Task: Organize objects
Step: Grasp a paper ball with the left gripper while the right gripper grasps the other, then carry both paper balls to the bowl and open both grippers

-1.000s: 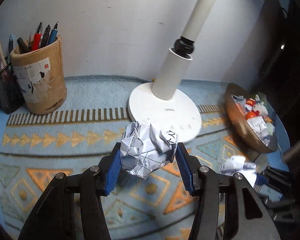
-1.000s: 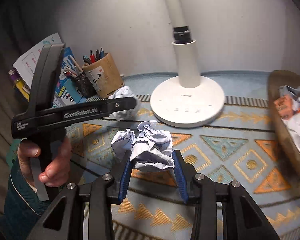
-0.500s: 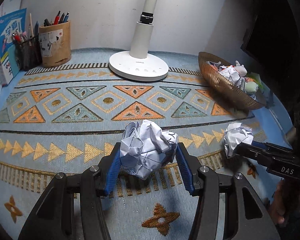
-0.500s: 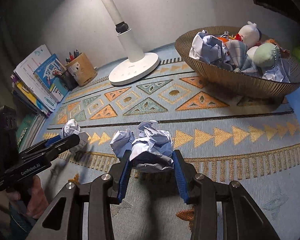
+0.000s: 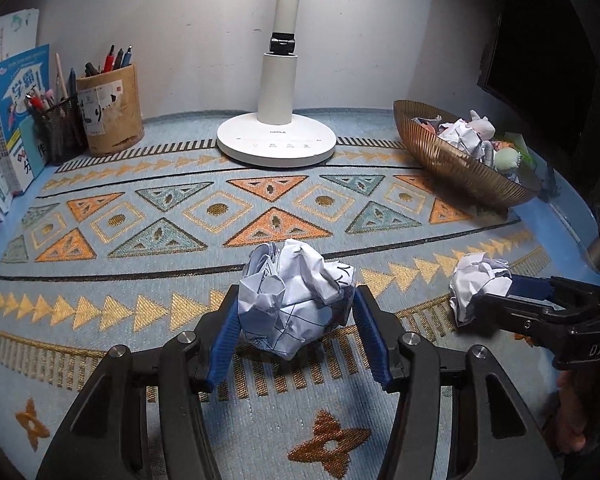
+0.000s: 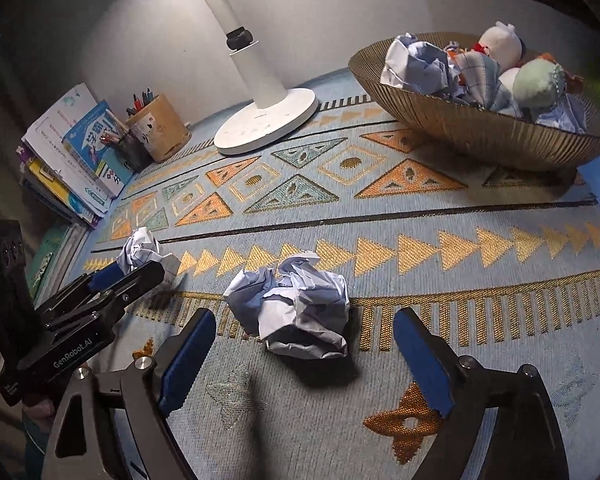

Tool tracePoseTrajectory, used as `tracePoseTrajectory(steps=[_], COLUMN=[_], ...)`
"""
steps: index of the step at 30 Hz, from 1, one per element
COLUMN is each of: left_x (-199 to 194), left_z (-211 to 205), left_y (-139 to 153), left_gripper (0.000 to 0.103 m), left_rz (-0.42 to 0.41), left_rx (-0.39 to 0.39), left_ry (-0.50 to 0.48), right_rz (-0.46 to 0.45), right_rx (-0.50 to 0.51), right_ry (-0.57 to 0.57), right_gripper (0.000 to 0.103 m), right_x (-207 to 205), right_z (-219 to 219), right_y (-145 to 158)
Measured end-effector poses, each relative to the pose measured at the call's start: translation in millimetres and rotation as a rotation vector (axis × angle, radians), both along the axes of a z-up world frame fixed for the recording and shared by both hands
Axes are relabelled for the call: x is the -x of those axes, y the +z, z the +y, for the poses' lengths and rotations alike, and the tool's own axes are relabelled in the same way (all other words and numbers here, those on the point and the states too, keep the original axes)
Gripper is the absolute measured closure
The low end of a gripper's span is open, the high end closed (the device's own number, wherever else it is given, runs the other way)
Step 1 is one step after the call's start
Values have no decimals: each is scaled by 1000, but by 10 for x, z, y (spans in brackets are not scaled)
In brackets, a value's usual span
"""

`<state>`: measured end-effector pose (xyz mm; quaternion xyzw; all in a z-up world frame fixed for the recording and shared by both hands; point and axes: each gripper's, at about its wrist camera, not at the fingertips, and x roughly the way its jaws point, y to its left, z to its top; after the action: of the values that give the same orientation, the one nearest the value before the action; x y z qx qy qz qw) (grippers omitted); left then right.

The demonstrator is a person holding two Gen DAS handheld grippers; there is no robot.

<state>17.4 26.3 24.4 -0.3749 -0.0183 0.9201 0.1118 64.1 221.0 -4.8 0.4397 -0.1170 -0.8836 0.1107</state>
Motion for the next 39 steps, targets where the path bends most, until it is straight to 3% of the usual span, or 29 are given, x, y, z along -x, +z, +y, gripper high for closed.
tracePoseTrajectory(steps=[5,7,9,15,18,23,30,34,39], left_x=[-1,-1,0,-23,-23,60,566,986,1450], left_z=[0,-2,-1,36,119,327,842,1157,1492], left_y=[3,4,8,23,65,496,1195,1340,1316], left_gripper=[51,51,51,51,51,51,51,51,51], left_rz=[0,0,0,10,7,71,184,193,166], left_rx=[-3,-5,-4,14,35,-8,-50,-75,-114], left_ry=[-1,-3,-2,1,-16,-88,-192,-211,-245], right_rz=[54,61,52,133,158,160,350,424,445], right_rx=[-143,-163,-165,-223,-180,-116,-48,-1,67], right_ry=[-17,-16,-8,-27,-41,-98,-245,-373,-499], right_gripper=[14,39,44,49,49,49,49,49,49], right_x=[-44,-50,-44,-174,-238,-261,-279,-87,276], right_z=[-211,-233,-236,-291,-182,190,986,1475,1965], right_y=[33,27,-1,101,185,376,1171,1489,1622])
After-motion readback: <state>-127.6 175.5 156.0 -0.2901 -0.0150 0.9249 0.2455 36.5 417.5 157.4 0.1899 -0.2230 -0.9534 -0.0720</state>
